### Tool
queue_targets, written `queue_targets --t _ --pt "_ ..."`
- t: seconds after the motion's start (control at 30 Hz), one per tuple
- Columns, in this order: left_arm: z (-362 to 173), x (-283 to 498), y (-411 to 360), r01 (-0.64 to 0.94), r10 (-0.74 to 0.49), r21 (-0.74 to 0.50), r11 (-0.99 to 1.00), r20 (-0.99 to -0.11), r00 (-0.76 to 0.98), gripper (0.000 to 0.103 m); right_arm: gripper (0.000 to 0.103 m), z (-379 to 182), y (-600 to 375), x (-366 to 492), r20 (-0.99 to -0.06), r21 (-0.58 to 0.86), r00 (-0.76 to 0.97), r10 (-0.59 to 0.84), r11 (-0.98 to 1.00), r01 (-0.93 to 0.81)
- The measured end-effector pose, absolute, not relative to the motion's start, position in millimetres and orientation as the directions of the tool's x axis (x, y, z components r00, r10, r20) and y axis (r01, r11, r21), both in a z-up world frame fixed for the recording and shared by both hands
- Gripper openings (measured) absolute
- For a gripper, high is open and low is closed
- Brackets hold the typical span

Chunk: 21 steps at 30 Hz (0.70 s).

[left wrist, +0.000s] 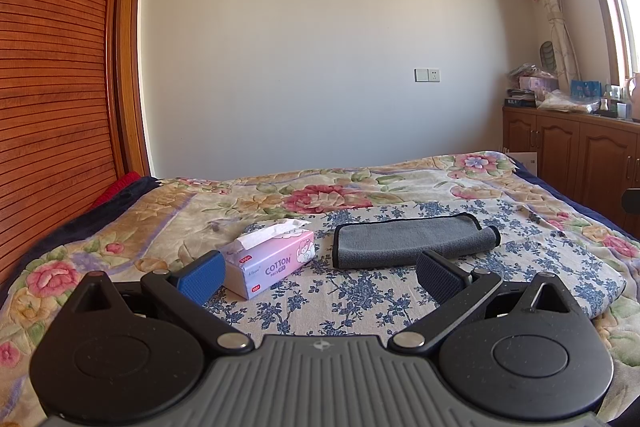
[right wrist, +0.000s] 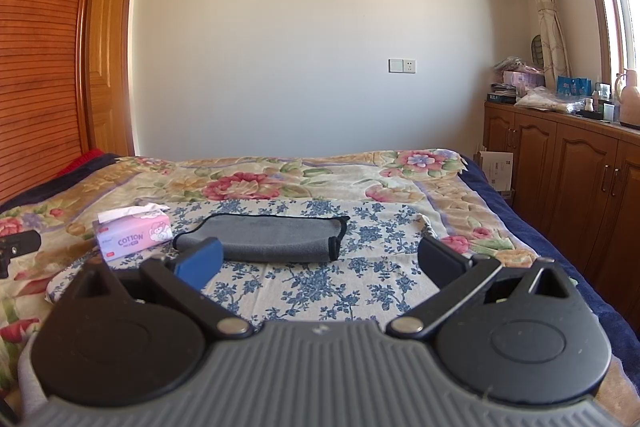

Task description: Fold towel

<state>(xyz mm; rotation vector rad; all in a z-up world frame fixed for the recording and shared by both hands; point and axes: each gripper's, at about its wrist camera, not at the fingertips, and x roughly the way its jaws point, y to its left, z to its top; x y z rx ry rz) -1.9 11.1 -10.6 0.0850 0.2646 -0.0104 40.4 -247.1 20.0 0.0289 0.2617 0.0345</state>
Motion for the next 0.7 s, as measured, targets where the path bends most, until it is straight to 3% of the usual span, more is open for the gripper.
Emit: queue_targets --t 0.7 --pt "-10.7 -2.2 10.9 0.021 0.001 0.084 0.996 -0.261 0.965 0.103 0.103 20.0 -248.4 40.0 -0.258 0.035 0.965 0.038 0.999 -0.03"
